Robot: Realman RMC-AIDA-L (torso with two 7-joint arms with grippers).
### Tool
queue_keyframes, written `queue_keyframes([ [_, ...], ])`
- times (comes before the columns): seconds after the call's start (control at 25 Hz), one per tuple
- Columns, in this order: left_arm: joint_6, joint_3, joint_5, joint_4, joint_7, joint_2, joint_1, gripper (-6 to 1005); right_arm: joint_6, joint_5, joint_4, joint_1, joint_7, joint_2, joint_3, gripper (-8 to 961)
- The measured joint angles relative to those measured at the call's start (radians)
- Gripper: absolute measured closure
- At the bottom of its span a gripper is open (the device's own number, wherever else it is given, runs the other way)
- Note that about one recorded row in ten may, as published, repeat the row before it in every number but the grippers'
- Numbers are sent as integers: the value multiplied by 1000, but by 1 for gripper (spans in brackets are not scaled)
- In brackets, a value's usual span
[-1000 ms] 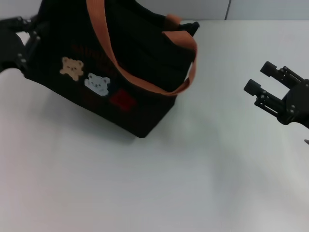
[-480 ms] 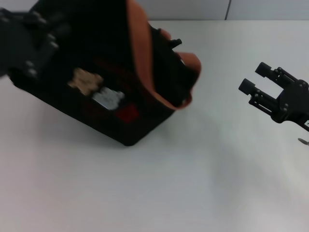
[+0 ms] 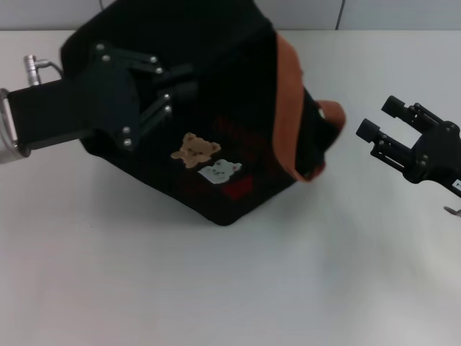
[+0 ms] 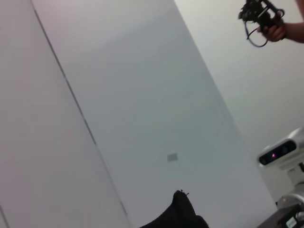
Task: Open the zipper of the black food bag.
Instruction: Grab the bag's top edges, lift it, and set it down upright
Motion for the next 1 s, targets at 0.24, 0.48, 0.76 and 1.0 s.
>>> queue_keyframes([
  [0.24, -16, 55, -5, -1, -14, 0, -48, 908, 36, 0, 7, -12, 0, 0, -2, 226],
  [0.48, -79, 156, -16, -9, -20, -3, -71, 908, 33, 0, 9, -50, -5, 0, 101, 226],
  [0.76, -125, 277, -98, -38, -9, -5, -82, 909, 172, 0, 65, -49, -106, 0, 148, 226],
  [1.0, -129, 336, -152, -39, -9, -5, -79, 910, 223, -8, 174, -12, -229, 1, 130, 226],
])
